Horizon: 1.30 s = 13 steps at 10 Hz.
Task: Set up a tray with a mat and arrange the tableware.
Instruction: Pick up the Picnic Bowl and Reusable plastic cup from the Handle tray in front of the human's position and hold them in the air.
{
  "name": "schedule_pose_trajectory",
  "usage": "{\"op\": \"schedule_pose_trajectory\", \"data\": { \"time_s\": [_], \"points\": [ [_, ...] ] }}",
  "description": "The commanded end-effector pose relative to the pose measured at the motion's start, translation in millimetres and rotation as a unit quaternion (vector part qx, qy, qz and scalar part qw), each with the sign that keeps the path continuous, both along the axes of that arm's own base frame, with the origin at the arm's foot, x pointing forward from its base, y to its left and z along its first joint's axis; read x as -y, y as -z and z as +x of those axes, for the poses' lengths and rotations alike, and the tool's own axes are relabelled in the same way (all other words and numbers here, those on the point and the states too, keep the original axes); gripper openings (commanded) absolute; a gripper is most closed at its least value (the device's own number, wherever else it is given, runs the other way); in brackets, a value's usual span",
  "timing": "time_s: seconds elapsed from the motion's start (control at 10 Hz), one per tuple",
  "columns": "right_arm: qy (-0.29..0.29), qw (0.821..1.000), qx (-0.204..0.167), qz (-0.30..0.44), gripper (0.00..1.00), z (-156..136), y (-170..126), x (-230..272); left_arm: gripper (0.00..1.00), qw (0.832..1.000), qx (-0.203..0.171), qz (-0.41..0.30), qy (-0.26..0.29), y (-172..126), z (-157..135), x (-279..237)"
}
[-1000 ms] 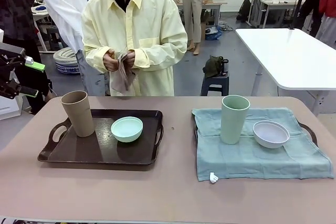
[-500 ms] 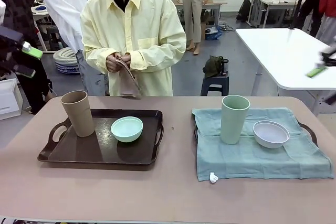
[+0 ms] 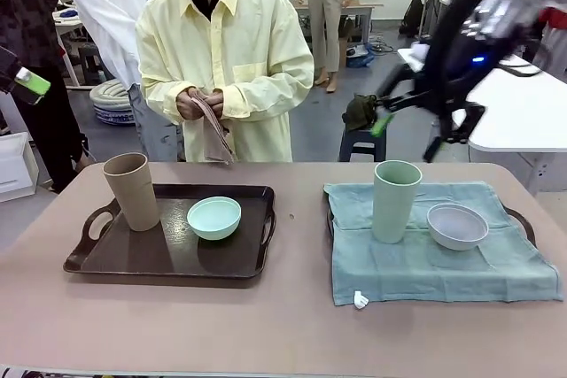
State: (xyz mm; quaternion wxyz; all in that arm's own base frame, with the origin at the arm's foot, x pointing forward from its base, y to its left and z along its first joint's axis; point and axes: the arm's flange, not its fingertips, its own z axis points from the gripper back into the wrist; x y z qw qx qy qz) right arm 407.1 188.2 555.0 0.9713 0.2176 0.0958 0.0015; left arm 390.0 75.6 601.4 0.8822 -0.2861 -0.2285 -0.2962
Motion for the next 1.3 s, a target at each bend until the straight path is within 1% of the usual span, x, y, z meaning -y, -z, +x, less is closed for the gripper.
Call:
{"op": "schedule_pose_trajectory", "data": {
  "time_s": [0.0, 0.1, 0.2, 0.3, 0.4, 0.5, 0.6, 0.7, 1.0, 1.1, 1.2],
  "points": [
    [0.008, 0.996, 0.008, -0.087, 1.0, 17, 5, -49, 1.0, 0.996, -0.001, 0.028, 0.08, -1, 13, -16],
    [0.011, 0.993, 0.017, -0.115, 1.0, 17, 13, -85, 1.0, 0.994, -0.006, 0.041, 0.105, -5, 18, 0],
    [0.017, 0.99, 0.043, -0.133, 1.0, 19, 19, -111, 1.0, 0.99, -0.016, 0.035, 0.138, -2, 25, 7],
    [0.039, 0.985, 0.084, -0.146, 1.0, 24, 24, -132, 1.0, 0.985, -0.028, 0.023, 0.17, -1, 25, -1],
    [0.054, 0.981, 0.117, -0.144, 1.0, 24, 25, -137, 1.0, 0.98, -0.035, 0.009, 0.196, -3, 19, -2],
    [0.067, 0.979, 0.138, -0.132, 1.0, 29, 27, -133, 1.0, 0.975, -0.041, 0.008, 0.218, -6, 17, -3],
    [0.048, 0.985, 0.132, -0.099, 1.0, 23, 22, -118, 1.0, 0.978, -0.038, -0.006, 0.207, -18, 5, 4],
    [0.039, 0.985, 0.114, -0.127, 1.0, 21, 25, -139, 1.0, 0.981, -0.038, 0.006, 0.19, 3, 16, 10],
    [0.039, 0.985, 0.114, -0.127, 1.0, 21, 25, -139, 1.0, 0.981, -0.038, 0.006, 0.19, 3, 16, 10],
    [0.039, 0.985, 0.114, -0.127, 1.0, 21, 25, -139, 1.0, 0.979, -0.044, 0.004, 0.198, -1, 15, 9],
    [0.038, 0.985, 0.118, -0.123, 1.0, 21, 25, -140, 1.0, 0.955, 0.065, 0.051, 0.285, -4, 7, 30]
  ]
}}
